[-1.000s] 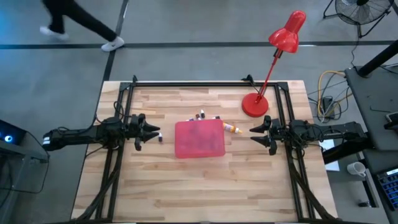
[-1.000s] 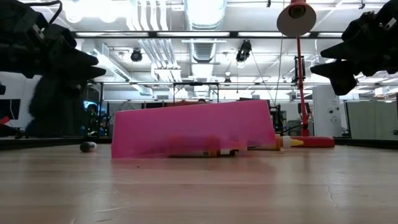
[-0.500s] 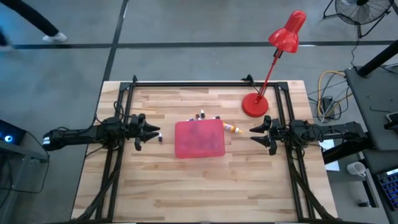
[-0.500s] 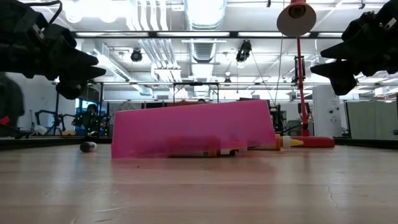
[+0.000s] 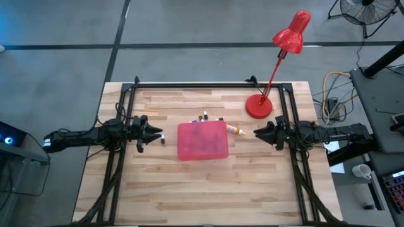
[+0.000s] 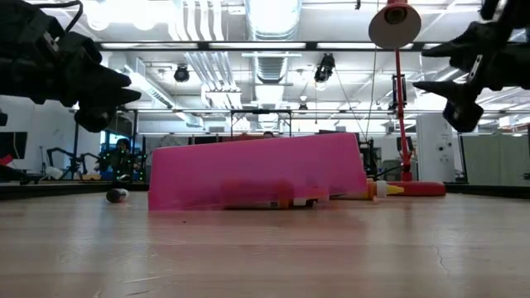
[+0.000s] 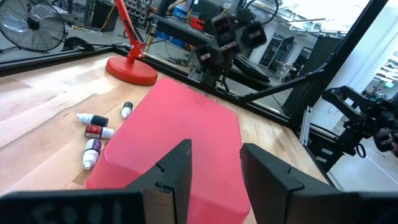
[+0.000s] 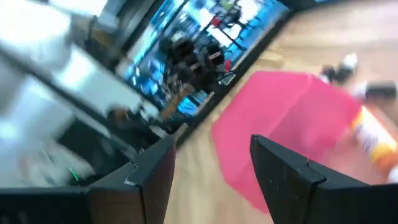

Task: Pick & Place food coloring
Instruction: Prepare the red bin

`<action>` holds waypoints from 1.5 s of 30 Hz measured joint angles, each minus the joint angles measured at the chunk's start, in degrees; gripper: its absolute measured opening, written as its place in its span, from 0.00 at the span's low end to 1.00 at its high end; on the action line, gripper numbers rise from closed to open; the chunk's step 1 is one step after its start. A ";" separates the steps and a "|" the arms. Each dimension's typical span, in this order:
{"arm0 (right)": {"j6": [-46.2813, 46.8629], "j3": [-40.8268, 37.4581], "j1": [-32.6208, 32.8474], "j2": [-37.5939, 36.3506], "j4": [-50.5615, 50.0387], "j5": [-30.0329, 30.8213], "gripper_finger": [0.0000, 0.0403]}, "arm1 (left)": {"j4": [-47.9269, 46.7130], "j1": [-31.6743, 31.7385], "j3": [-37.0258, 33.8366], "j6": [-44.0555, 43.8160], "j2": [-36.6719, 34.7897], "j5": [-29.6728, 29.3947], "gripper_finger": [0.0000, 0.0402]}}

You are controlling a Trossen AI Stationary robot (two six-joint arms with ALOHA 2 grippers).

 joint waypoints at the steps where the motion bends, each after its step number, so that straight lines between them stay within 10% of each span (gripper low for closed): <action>1: 3.70 0.00 -0.02 0.06 -0.04 1.24 0.50 | 0.00 0.02 -0.02 0.00 0.00 -0.01 0.27; 14: 3.07 0.00 -0.06 1.40 1.22 23.36 0.50 | 0.69 0.07 -0.07 0.49 0.02 -4.30 0.27; 21: 6.49 0.02 -0.19 1.42 7.17 21.14 0.50 | 8.96 0.09 0.16 -39.45 -0.01 -14.48 0.27; 45: 6.30 9.72 -0.81 38.99 15.22 17.86 0.50 | 14.97 0.15 0.00 -38.69 0.94 -36.40 0.27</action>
